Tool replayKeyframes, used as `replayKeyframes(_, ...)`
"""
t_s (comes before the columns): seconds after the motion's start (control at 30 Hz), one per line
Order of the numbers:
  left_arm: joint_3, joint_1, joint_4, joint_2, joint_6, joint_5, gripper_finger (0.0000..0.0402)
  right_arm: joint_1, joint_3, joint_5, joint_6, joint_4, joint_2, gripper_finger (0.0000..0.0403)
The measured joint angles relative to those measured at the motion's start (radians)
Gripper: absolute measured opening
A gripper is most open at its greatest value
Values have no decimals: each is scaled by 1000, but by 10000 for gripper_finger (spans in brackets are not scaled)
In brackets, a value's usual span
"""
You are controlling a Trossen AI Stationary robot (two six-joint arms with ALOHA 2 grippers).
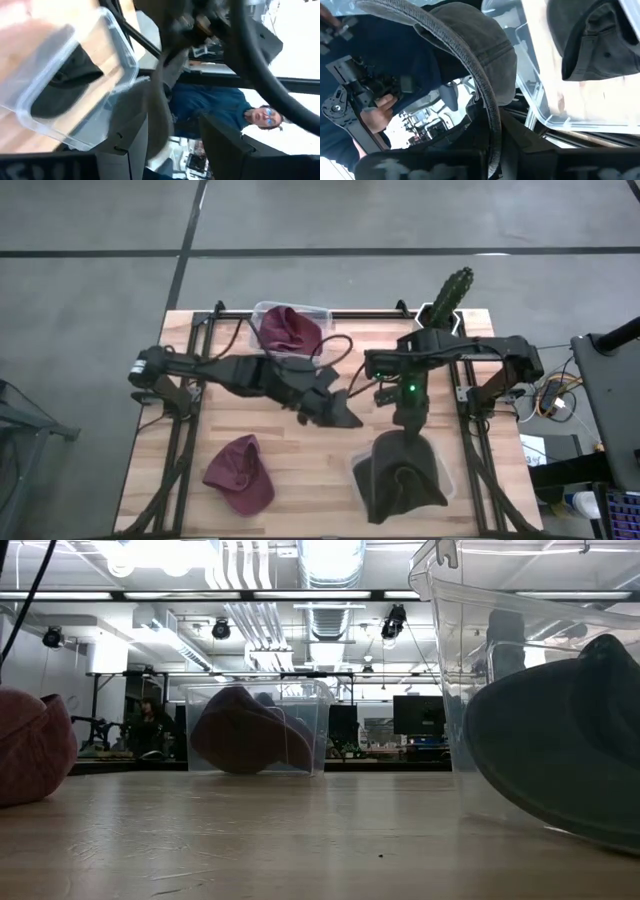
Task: Pick and place caps into container
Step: Put the black cap into the bottom transparent container
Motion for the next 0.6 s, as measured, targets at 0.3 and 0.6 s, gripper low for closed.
replayKeyframes(0.3, -54, -27, 50, 34, -38, -16, 171, -16, -48, -18, 46, 44, 43, 13)
replayKeyframes(0.6, -54, -27, 102, 86, -48, 24, 171, -20, 0, -71, 60, 55, 67, 13)
